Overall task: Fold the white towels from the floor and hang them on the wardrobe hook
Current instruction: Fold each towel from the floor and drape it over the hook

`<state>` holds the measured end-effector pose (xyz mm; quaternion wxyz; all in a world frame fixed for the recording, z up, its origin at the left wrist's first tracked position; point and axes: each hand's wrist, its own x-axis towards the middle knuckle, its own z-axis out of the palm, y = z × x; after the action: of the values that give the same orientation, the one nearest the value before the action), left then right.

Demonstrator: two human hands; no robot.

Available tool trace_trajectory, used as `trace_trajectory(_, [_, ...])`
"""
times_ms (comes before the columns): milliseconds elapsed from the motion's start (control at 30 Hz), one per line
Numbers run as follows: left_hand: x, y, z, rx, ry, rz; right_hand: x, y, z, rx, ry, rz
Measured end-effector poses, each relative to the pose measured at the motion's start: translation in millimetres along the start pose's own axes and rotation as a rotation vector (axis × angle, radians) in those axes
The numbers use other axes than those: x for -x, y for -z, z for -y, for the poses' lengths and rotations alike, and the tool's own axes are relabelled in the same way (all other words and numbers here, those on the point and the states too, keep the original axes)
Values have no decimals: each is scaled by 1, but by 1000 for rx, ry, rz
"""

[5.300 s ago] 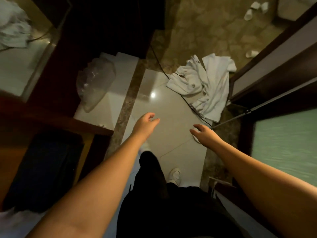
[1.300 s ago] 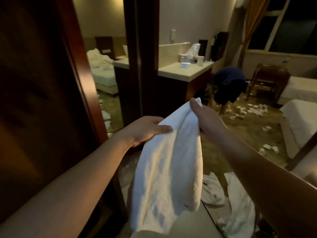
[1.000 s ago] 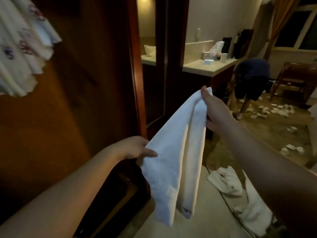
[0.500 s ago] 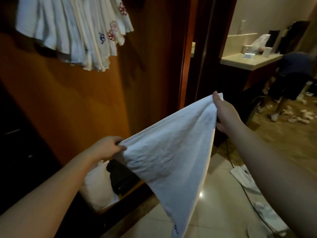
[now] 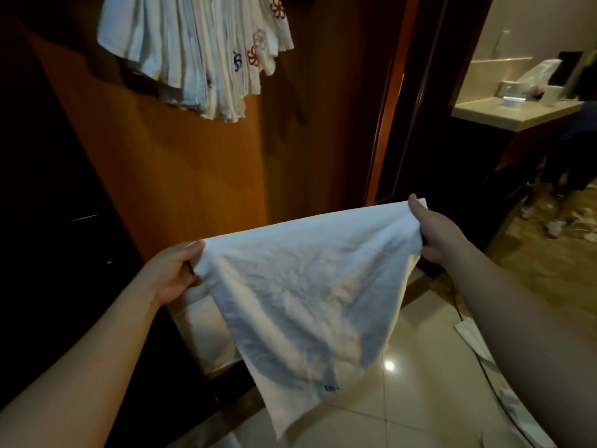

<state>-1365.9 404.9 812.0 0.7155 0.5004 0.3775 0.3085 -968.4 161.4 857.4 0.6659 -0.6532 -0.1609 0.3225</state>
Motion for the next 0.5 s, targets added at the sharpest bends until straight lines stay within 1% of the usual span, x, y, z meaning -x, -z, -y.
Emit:
trace_trajectory(67, [2, -5, 7, 171, 26, -8, 0, -1, -6, 15, -37, 8])
trace_trajectory(133, [3, -10, 13, 265, 72, -38, -1, -1, -12, -7, -102, 59])
trace_trajectory(233, [4, -17, 20, 360, 179, -138, 3, -5, -31, -102, -256, 105])
trace_trajectory(300, [9, -25, 25, 395, 252, -223, 13, -13, -50, -179, -360, 82])
trace_trajectory(367, [19, -37, 33, 416, 286, -287, 31, -27, -70, -311, -433, 38])
trace_trajectory(433, [31, -54, 41, 432, 289, -312, 55, -50, -83, -400, -433, 12])
trace_trajectory(500, [43, -73, 49, 422, 255, -332, 78, -75, -96, -391, -361, 7])
